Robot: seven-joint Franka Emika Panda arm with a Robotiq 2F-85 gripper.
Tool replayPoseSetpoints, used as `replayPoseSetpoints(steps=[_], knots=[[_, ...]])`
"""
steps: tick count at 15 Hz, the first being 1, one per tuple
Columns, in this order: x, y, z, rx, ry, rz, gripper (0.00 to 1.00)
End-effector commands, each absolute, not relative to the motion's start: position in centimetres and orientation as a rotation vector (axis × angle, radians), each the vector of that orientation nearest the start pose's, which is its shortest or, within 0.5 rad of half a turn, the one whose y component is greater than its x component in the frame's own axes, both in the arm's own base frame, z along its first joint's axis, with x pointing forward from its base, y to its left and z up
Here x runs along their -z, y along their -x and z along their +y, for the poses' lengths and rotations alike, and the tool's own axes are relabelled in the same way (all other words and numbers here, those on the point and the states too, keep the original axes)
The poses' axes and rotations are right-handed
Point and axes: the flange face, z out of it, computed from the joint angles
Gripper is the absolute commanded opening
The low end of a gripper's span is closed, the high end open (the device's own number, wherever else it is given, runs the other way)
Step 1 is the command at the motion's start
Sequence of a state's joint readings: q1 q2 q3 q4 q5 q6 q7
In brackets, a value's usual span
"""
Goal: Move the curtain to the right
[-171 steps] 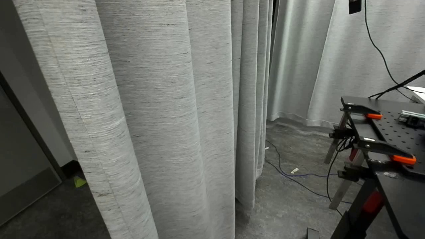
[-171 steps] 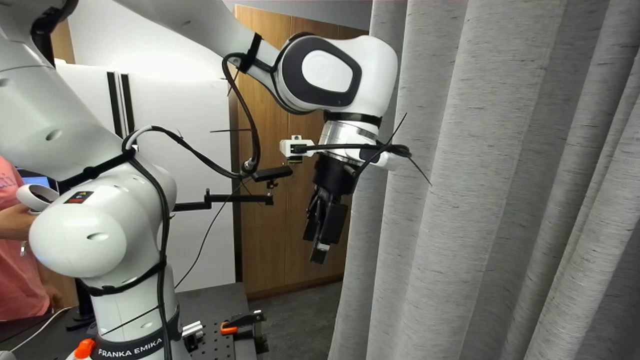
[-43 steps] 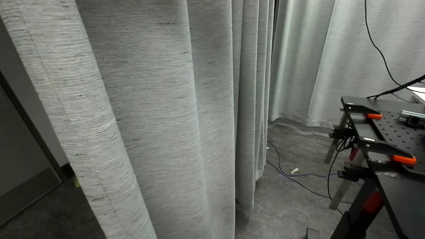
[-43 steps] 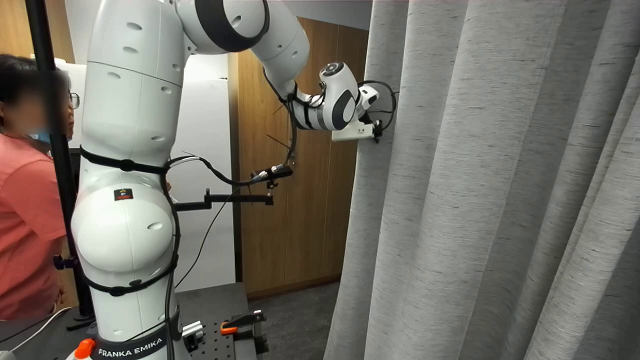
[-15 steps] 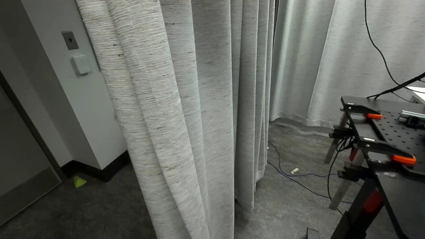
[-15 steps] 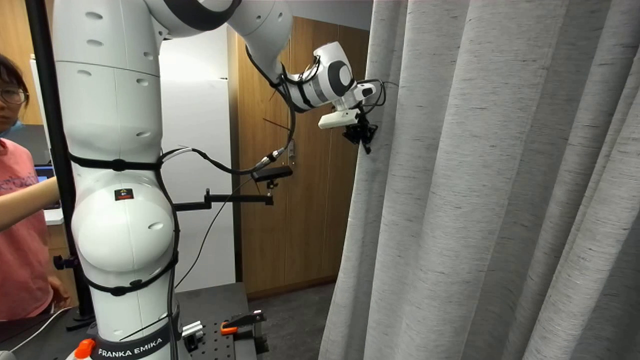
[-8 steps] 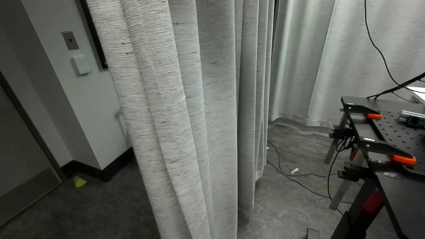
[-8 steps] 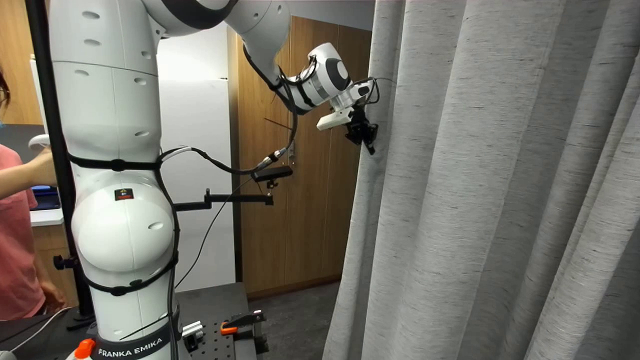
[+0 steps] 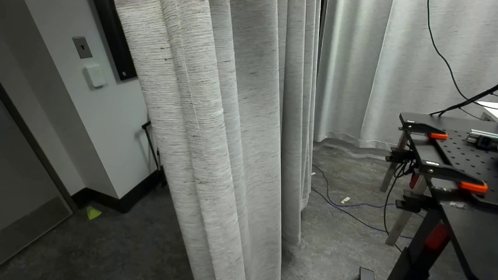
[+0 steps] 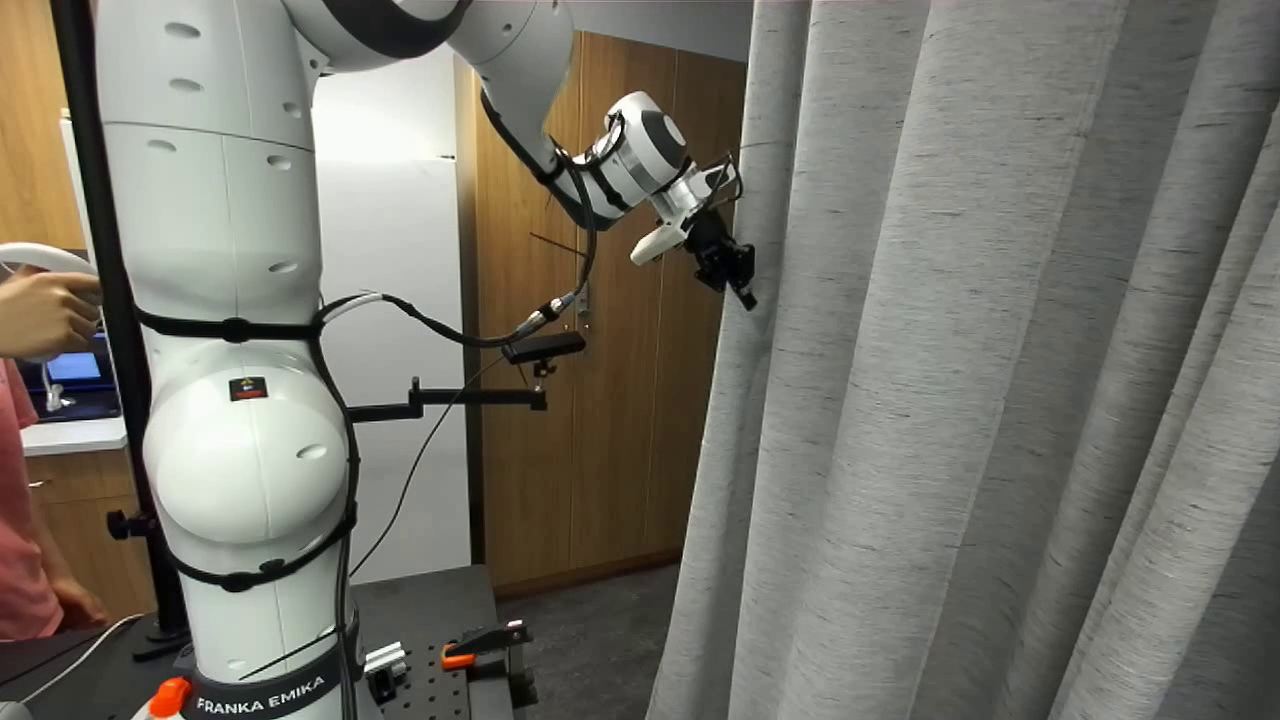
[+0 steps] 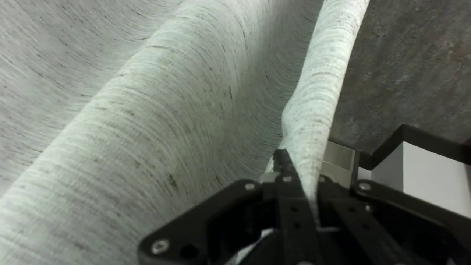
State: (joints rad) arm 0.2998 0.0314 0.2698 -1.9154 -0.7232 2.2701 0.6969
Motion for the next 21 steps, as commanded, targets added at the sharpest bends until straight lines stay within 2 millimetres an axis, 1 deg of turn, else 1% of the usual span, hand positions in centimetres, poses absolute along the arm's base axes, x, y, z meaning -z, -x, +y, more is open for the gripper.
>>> replayPoseSetpoints(steps=[1, 11, 18, 19, 20, 21], knots=[[-52.3, -51.1, 31.1, 1.118, 3.303, -0.331, 0.01], [-52.1, -51.2, 31.5, 1.229, 3.271, -0.283, 0.01], [-51.9, -51.1, 31.6, 1.316, 3.241, -0.146, 0.01], [-53.8, -49.0, 25.9, 1.309, 3.234, -0.111, 0.01], [-53.9, -49.1, 25.1, 1.307, 3.234, -0.082, 0.01], [-54.4, -48.8, 23.6, 1.319, 3.227, -0.039, 0.01]])
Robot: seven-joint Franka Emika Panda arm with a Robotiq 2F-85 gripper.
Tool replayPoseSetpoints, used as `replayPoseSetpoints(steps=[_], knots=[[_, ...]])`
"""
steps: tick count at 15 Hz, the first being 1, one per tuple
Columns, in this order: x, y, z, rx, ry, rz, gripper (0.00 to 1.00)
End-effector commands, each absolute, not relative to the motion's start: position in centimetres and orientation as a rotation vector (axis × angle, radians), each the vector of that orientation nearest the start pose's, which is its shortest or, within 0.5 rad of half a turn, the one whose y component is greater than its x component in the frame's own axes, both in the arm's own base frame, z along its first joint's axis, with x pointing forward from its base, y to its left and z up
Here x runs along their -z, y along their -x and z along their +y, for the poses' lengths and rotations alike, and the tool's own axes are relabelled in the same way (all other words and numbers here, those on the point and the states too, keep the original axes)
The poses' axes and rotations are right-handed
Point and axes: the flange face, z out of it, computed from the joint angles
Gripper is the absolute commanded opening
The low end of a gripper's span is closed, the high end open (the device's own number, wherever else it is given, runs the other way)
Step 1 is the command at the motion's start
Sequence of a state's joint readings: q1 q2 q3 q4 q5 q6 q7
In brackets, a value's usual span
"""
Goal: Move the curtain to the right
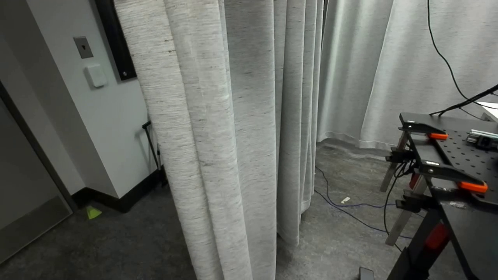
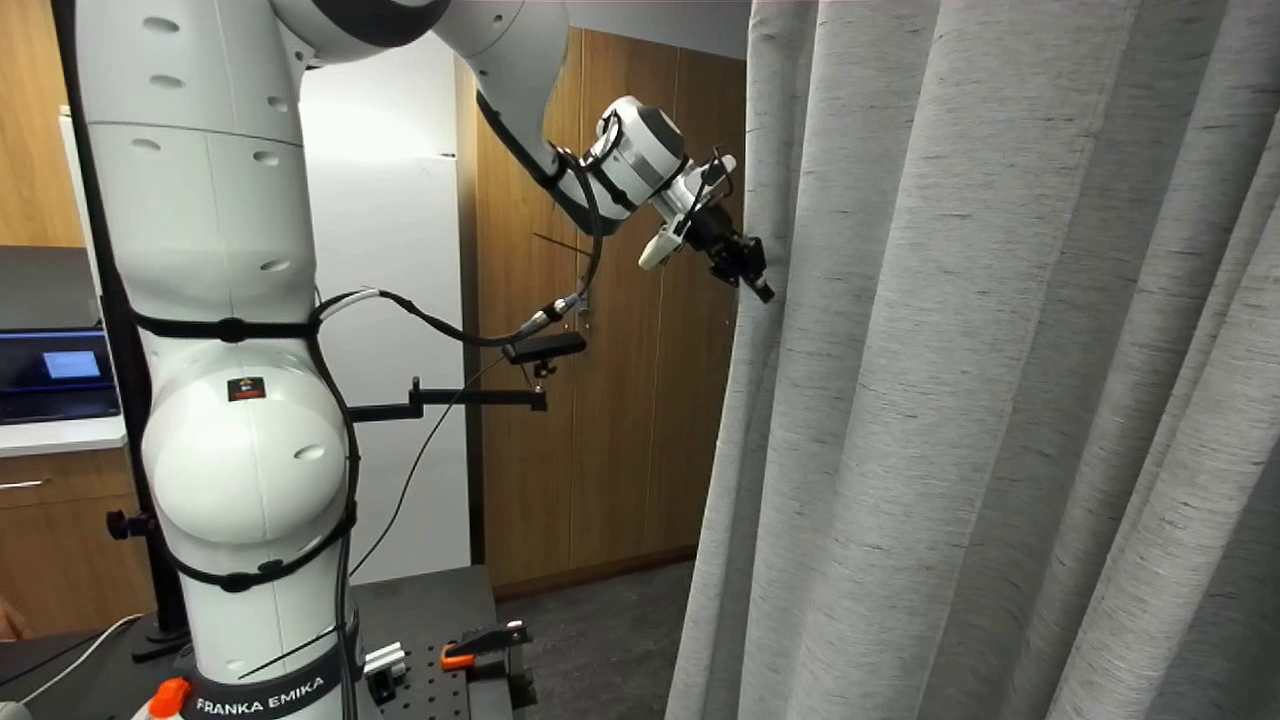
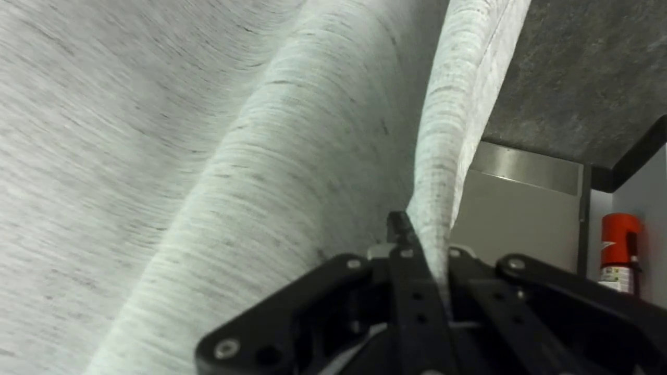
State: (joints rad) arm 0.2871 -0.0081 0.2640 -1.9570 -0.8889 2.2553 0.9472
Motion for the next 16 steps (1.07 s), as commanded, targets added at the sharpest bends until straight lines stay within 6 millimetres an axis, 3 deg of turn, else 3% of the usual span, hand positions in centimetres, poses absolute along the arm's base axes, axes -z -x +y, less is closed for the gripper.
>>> replayPoseSetpoints(steps=[1, 8, 16], knots=[[-55.1, -48.6, 21.9, 1.329, 3.218, -0.015, 0.01], [-60.7, -45.6, 7.3, 1.364, 3.192, 0.166, 0.01], [-66.3, -40.0, -11.2, 1.323, 3.220, 0.266, 0.01]])
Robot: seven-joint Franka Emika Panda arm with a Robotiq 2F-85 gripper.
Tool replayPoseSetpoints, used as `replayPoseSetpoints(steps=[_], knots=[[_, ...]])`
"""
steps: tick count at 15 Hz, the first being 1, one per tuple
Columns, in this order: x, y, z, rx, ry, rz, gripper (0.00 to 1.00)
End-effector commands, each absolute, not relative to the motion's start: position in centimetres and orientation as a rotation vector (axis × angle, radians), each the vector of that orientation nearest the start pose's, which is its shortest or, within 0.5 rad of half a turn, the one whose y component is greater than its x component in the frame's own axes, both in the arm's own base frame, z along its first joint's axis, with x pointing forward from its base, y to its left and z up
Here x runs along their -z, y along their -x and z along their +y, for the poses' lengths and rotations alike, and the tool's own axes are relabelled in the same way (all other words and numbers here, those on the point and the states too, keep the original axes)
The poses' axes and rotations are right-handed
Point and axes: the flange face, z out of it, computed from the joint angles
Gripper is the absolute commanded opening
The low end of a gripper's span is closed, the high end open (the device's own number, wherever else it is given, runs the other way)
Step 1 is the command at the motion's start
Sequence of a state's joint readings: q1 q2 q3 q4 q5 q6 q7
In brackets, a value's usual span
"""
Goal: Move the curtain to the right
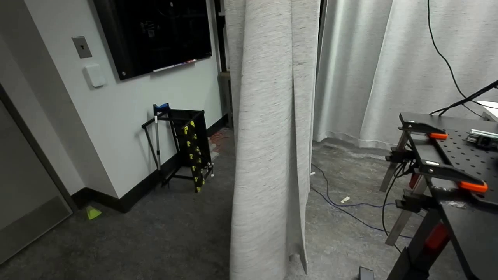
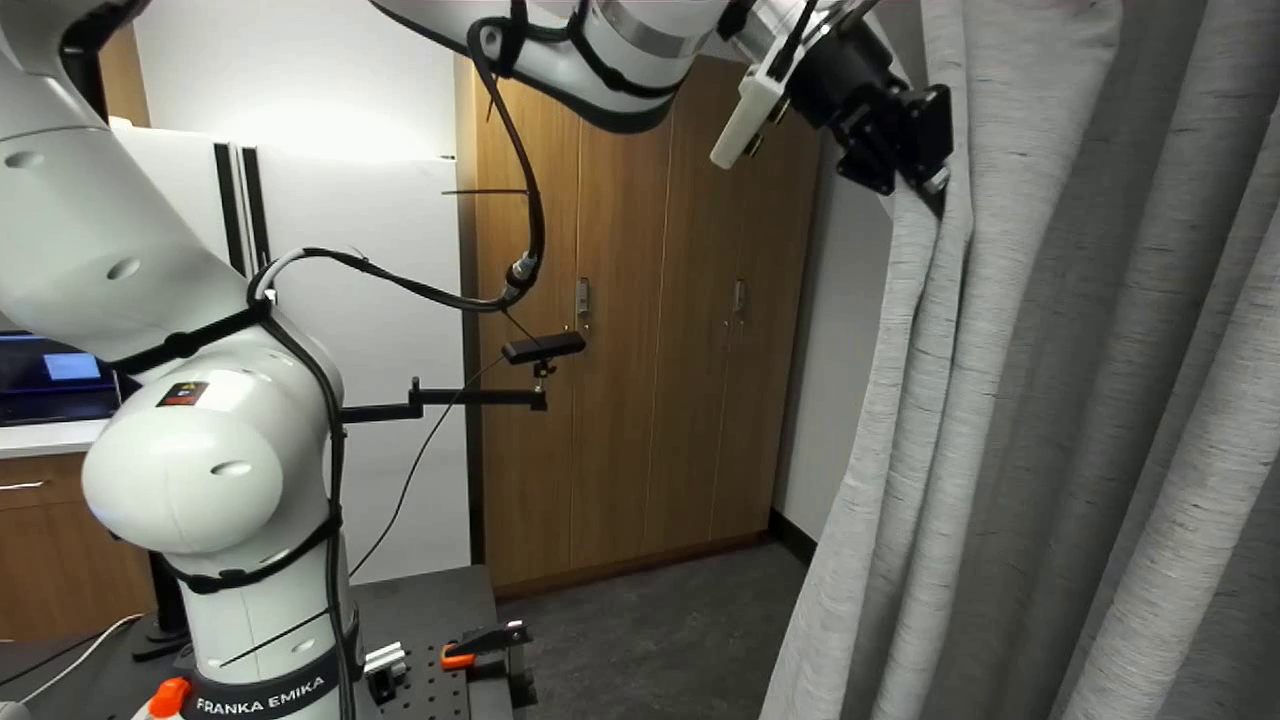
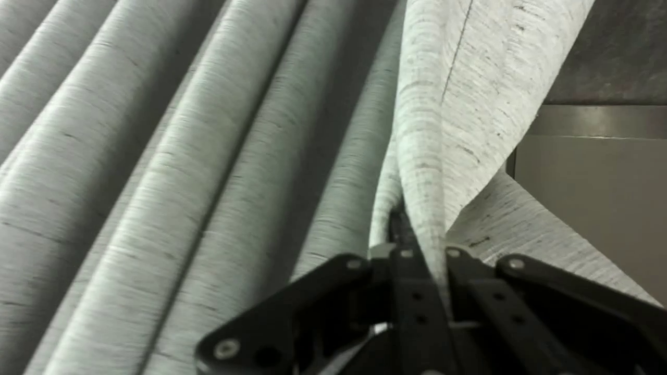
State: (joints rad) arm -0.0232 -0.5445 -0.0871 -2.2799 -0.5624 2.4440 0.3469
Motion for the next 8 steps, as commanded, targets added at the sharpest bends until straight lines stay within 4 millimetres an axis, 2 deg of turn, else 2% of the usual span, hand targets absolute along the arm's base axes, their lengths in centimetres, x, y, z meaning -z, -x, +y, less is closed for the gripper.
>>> replayPoseSetpoints(steps=[1, 8], knots=[[-67.1, -39.0, -13.5, 1.327, 3.214, 0.279, 0.01], [-71.5, -31.2, -30.1, 1.371, 3.172, 0.291, 0.01]])
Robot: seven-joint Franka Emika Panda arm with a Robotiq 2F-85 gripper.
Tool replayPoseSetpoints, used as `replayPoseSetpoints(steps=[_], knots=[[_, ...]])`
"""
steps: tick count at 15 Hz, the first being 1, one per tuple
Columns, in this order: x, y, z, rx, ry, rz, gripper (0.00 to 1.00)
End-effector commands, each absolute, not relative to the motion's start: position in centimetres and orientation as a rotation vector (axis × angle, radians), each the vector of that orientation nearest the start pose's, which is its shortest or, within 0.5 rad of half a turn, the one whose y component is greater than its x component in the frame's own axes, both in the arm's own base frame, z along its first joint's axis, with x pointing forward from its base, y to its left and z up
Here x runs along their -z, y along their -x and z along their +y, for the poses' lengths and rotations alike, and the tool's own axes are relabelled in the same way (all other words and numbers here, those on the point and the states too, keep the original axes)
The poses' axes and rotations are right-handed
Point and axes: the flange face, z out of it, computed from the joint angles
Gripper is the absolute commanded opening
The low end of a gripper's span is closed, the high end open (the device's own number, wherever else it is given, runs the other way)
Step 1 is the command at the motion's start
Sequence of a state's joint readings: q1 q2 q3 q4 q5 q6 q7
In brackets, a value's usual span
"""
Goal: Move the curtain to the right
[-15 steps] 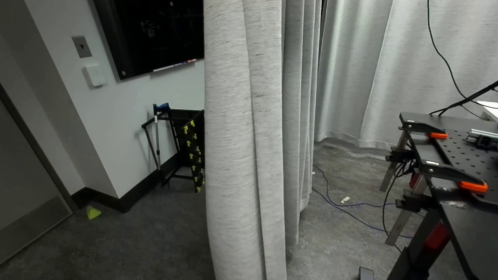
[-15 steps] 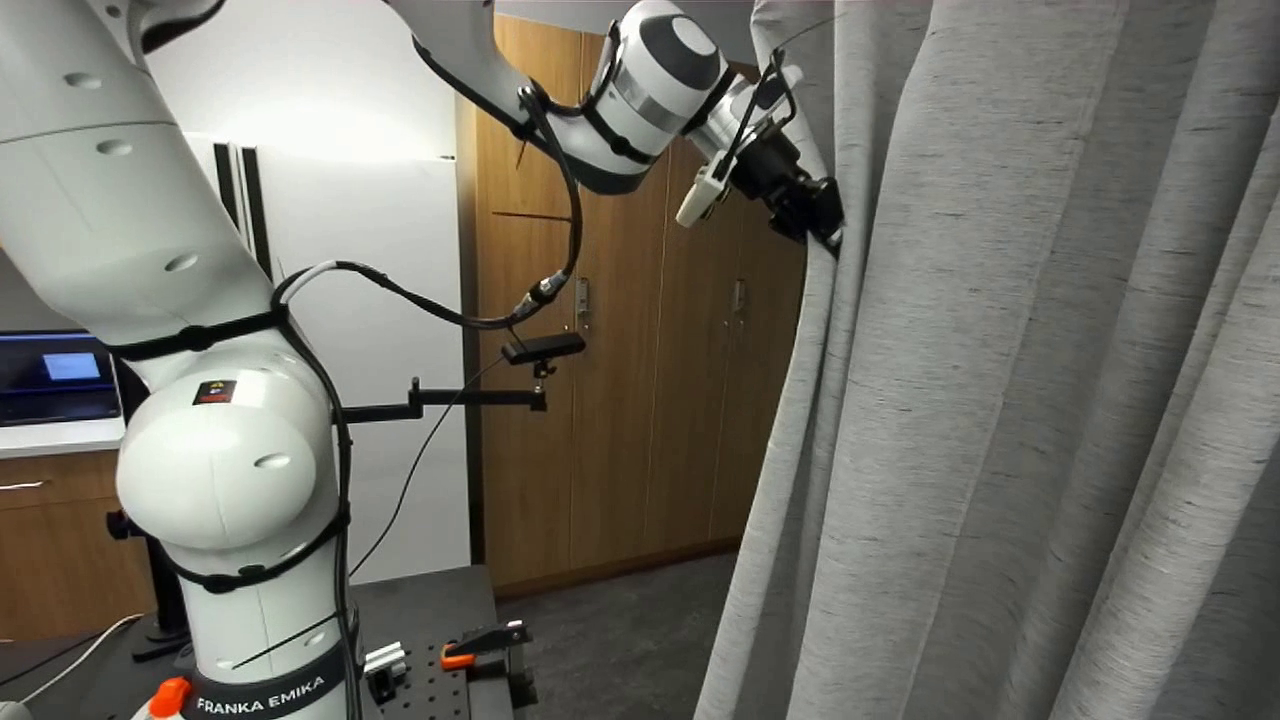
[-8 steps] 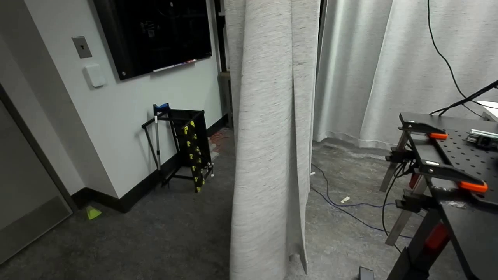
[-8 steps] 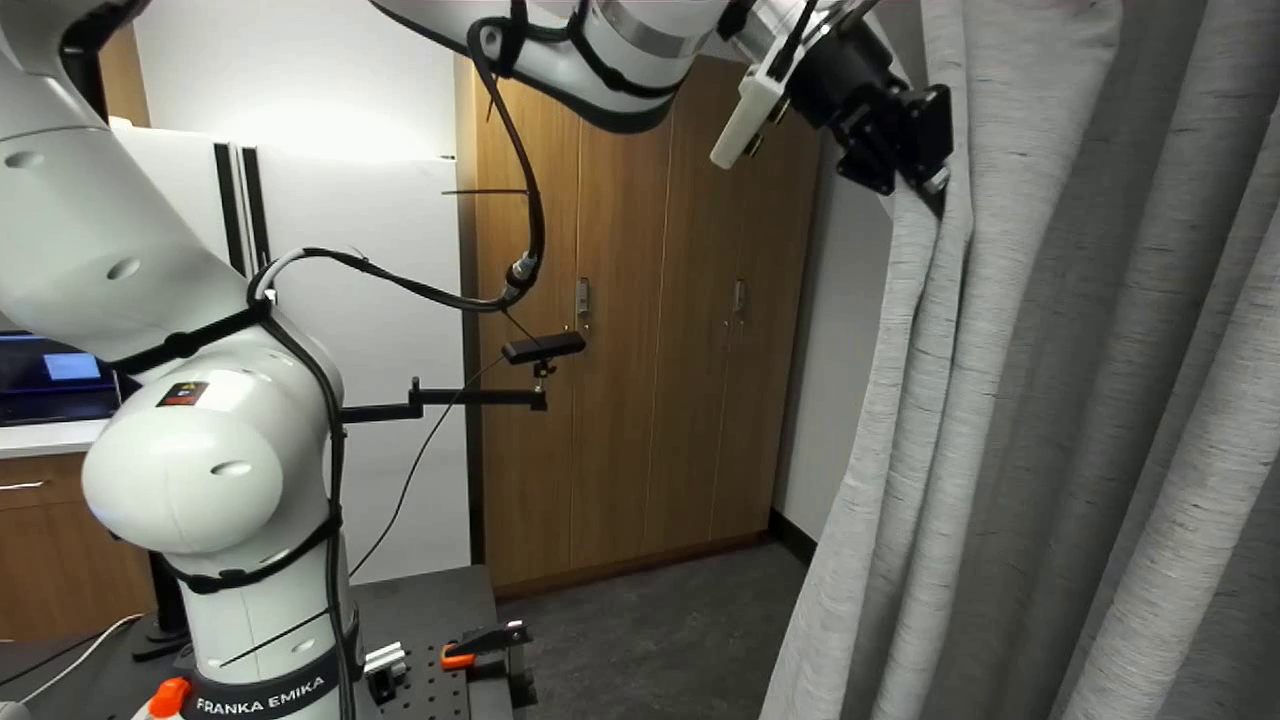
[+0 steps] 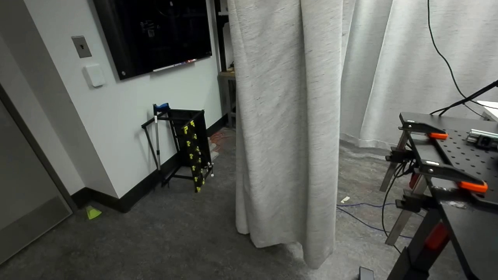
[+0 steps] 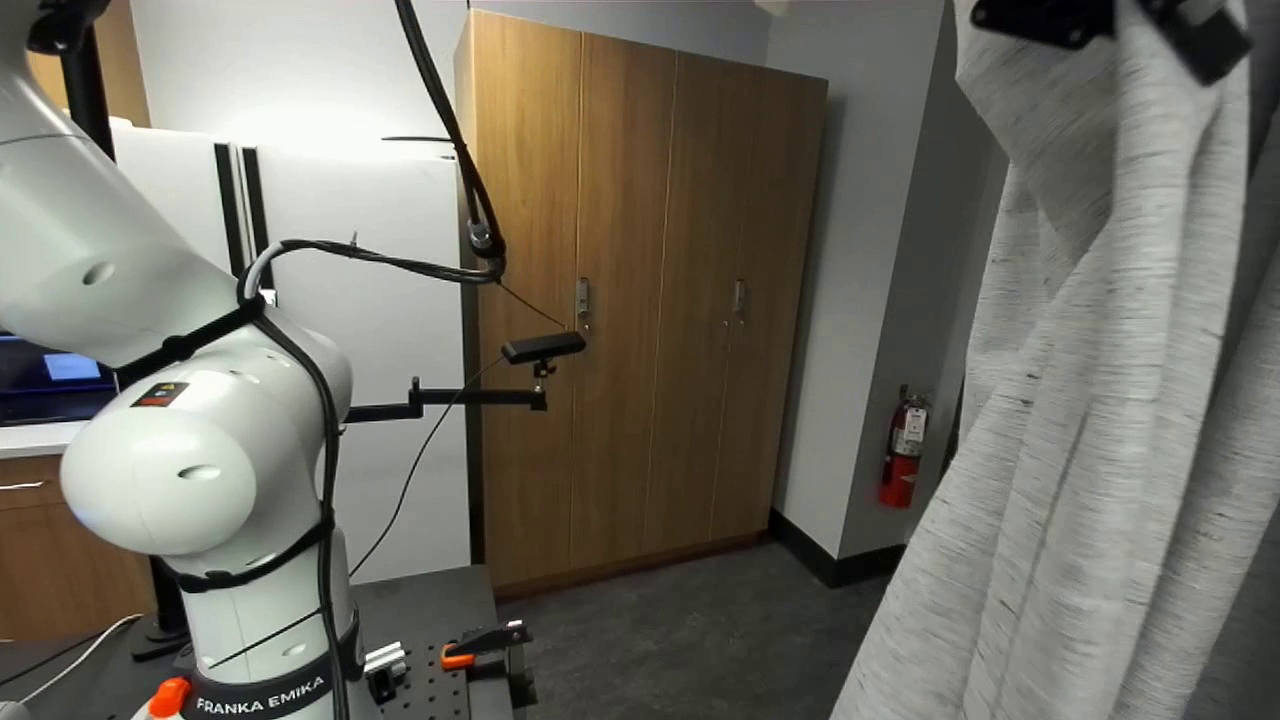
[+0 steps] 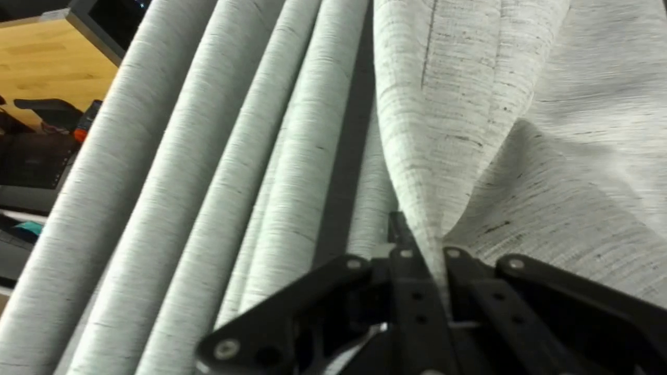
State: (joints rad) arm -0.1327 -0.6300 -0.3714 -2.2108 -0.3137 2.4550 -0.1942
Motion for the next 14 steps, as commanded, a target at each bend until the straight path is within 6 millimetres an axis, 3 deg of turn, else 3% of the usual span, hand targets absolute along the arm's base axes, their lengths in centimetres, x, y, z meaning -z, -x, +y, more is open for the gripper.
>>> replayPoseSetpoints(steps=[1, 5, 7, 10, 14], knots=[[-72.0, -29.9, -32.5, 1.383, 3.161, 0.304, 0.01], [-74.1, -24.9, -40.8, 1.428, 3.113, 0.315, 0.01], [-74.7, -23.7, -43.3, 1.437, 3.094, 0.317, 0.01], [-75.4, -22.7, -45.2, 1.417, 3.087, 0.274, 0.01], [-75.9, -23.9, -45.7, 1.387, 3.094, 0.232, 0.01]])
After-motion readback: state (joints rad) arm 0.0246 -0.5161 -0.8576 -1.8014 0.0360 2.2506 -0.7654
